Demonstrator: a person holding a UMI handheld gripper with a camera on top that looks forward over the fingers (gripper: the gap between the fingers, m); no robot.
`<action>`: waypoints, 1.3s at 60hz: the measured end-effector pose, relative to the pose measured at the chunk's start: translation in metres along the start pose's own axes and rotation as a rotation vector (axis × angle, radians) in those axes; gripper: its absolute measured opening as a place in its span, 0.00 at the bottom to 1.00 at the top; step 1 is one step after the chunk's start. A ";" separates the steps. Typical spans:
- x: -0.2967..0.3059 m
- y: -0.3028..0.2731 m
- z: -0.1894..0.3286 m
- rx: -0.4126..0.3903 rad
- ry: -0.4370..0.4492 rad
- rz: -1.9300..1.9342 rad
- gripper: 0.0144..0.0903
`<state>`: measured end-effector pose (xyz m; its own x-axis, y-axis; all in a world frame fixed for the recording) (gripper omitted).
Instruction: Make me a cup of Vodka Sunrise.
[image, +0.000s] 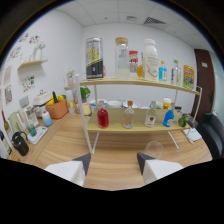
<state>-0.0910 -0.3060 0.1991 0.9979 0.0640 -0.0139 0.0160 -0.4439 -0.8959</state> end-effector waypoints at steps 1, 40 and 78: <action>-0.005 -0.003 0.003 0.012 -0.004 0.003 0.95; -0.032 -0.085 0.167 0.175 0.059 -0.043 0.82; -0.031 -0.083 0.151 0.173 0.001 -0.030 0.27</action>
<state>-0.1330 -0.1363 0.2073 0.9972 0.0738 0.0150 0.0352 -0.2816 -0.9589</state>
